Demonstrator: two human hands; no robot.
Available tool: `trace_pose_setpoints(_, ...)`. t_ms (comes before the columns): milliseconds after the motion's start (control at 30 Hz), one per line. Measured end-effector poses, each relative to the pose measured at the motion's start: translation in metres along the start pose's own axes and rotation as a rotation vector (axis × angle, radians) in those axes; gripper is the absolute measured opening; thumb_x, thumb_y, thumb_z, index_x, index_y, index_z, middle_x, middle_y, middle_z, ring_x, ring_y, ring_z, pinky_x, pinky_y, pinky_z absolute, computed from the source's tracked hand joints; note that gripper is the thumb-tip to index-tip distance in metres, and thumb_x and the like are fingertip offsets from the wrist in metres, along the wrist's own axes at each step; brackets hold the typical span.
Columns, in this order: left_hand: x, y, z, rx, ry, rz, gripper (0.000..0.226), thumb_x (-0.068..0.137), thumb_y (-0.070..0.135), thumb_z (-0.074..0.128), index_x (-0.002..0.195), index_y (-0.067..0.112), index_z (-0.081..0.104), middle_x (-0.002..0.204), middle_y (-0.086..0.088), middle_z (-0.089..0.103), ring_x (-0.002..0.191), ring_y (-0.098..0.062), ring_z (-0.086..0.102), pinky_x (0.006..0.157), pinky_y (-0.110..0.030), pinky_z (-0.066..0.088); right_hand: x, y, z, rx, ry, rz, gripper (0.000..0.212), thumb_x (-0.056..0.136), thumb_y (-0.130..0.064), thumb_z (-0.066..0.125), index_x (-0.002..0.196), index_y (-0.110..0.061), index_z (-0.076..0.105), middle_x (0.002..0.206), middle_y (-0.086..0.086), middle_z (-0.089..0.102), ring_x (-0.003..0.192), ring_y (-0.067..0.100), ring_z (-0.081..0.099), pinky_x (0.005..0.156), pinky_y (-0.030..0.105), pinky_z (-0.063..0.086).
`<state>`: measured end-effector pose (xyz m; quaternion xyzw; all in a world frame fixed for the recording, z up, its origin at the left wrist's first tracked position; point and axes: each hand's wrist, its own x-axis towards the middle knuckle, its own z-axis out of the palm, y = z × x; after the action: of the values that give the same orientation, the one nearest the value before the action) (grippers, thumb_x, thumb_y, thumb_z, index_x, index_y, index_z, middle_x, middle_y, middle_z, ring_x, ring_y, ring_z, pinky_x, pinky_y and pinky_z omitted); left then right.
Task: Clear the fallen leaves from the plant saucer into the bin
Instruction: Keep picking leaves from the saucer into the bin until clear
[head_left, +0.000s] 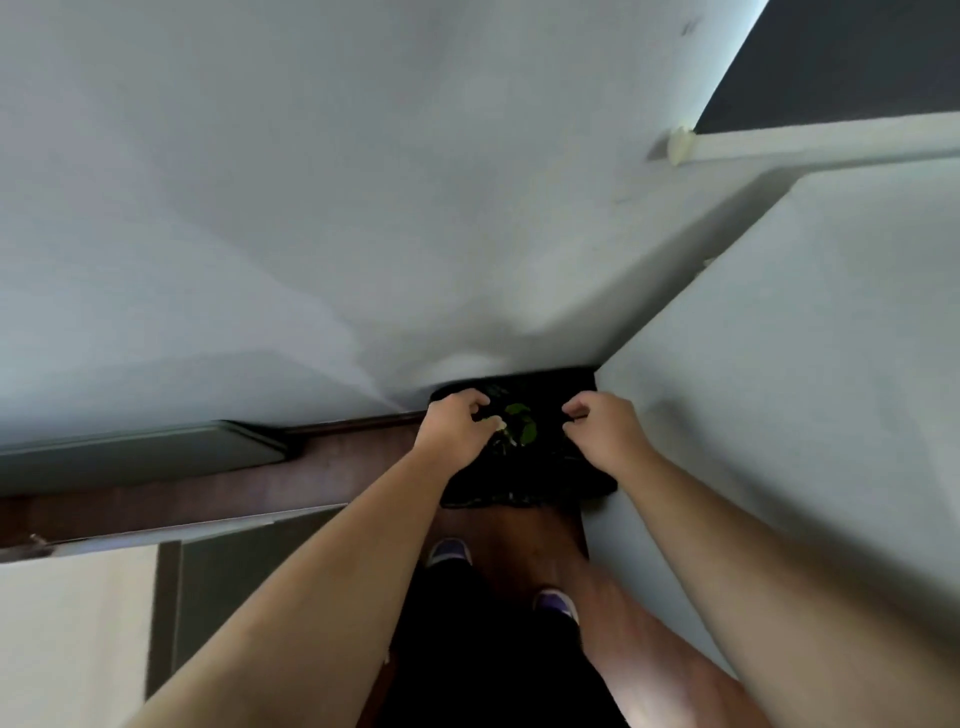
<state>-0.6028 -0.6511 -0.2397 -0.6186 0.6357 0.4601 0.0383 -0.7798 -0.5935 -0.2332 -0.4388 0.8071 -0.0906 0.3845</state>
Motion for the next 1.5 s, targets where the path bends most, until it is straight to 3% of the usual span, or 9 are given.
trace_pose_setpoints(267, -0.045, 0.016, -0.052, -0.003, 0.118, 0.003, 0.028, 0.088, 0.028, 0.063, 0.113, 0.017, 0.065, 0.121, -0.005, 0.066, 0.110, -0.023, 0.062, 0.095, -0.032, 0.051, -0.023, -0.048, -0.036, 0.018, 0.035, -0.124, 0.020, 0.080, -0.006, 0.064, 0.100, -0.005, 0.070, 0.105, 0.013, 0.071, 0.101, 0.026, 0.065, 0.089, 0.028, 0.048)
trace_pose_setpoints(433, -0.115, 0.017, -0.094, 0.002, 0.335, 0.029, 0.030, 0.087, 0.028, 0.061, 0.116, 0.019, 0.063, 0.125, -0.005, 0.062, 0.116, -0.022, 0.058, 0.097, -0.031, 0.047, -0.062, -0.107, -0.047, -0.022, 0.031, -0.352, 0.018, 0.077, -0.004, 0.062, 0.092, -0.008, 0.072, 0.097, 0.010, 0.074, 0.096, 0.025, 0.067, 0.086, 0.024, 0.048)
trace_pose_setpoints(600, -0.218, -0.027, -0.129, -0.030, 0.576, -0.061, 0.030, 0.086, 0.030, 0.061, 0.114, 0.021, 0.064, 0.120, -0.002, 0.064, 0.114, -0.022, 0.058, 0.095, -0.030, 0.045, -0.132, -0.192, -0.024, -0.114, -0.087, -0.627, 0.017, 0.079, -0.009, 0.064, 0.094, -0.008, 0.072, 0.099, 0.011, 0.074, 0.097, 0.024, 0.067, 0.080, 0.020, 0.044)
trace_pose_setpoints(867, -0.429, -0.160, -0.133, -0.196, 0.963, -0.415, 0.021, 0.086, 0.030, 0.059, 0.102, 0.019, 0.068, 0.103, -0.003, 0.071, 0.097, -0.022, 0.066, 0.084, -0.033, 0.054, -0.315, -0.289, 0.090, -0.319, -0.364, -1.134, 0.015, 0.083, -0.019, 0.063, 0.095, -0.015, 0.071, 0.097, 0.005, 0.073, 0.086, 0.019, 0.064, 0.073, 0.017, 0.042)
trace_pose_setpoints(1100, -0.593, -0.271, -0.078, -0.354, 1.109, -0.751, 0.017, 0.084, 0.026, 0.057, 0.094, 0.020, 0.070, 0.100, -0.003, 0.074, 0.096, -0.022, 0.067, 0.084, -0.031, 0.055, -0.477, -0.306, 0.206, -0.412, -0.615, -1.403, 0.012, 0.083, -0.012, 0.063, 0.091, -0.012, 0.072, 0.080, 0.005, 0.065, 0.060, 0.011, 0.054, 0.047, 0.006, 0.038)
trace_pose_setpoints(1233, -0.669, -0.339, -0.032, -0.421, 1.131, -0.907, 0.017, 0.085, 0.025, 0.057, 0.094, 0.017, 0.069, 0.099, -0.005, 0.072, 0.096, -0.024, 0.065, 0.084, -0.033, 0.054, -0.556, -0.297, 0.280, -0.501, -0.736, -1.480, 0.016, 0.081, -0.011, 0.061, 0.091, -0.014, 0.073, 0.088, 0.007, 0.072, 0.075, 0.017, 0.060, 0.067, 0.020, 0.045)
trace_pose_setpoints(1367, -0.715, -0.402, 0.006, -0.495, 1.119, -1.029, 0.017, 0.083, 0.018, 0.056, 0.095, 0.014, 0.068, 0.102, -0.005, 0.070, 0.096, -0.024, 0.063, 0.083, -0.033, 0.054, -0.606, -0.288, 0.344, -0.656, -0.785, -1.565, 0.024, 0.081, -0.010, 0.053, 0.097, -0.017, 0.070, 0.096, 0.004, 0.071, 0.086, 0.021, 0.064, 0.073, 0.026, 0.050)
trace_pose_setpoints(1500, -0.726, -0.447, 0.018, -0.508, 1.069, -1.015, 0.027, 0.081, 0.020, 0.068, 0.107, 0.012, 0.063, 0.118, -0.007, 0.061, 0.107, -0.024, 0.058, 0.090, -0.029, 0.046, -0.628, -0.285, 0.391, -0.787, -0.785, -1.615, 0.029, 0.083, -0.012, 0.057, 0.109, -0.021, 0.065, 0.109, 0.003, 0.064, 0.089, 0.018, 0.060, 0.080, 0.031, 0.052)
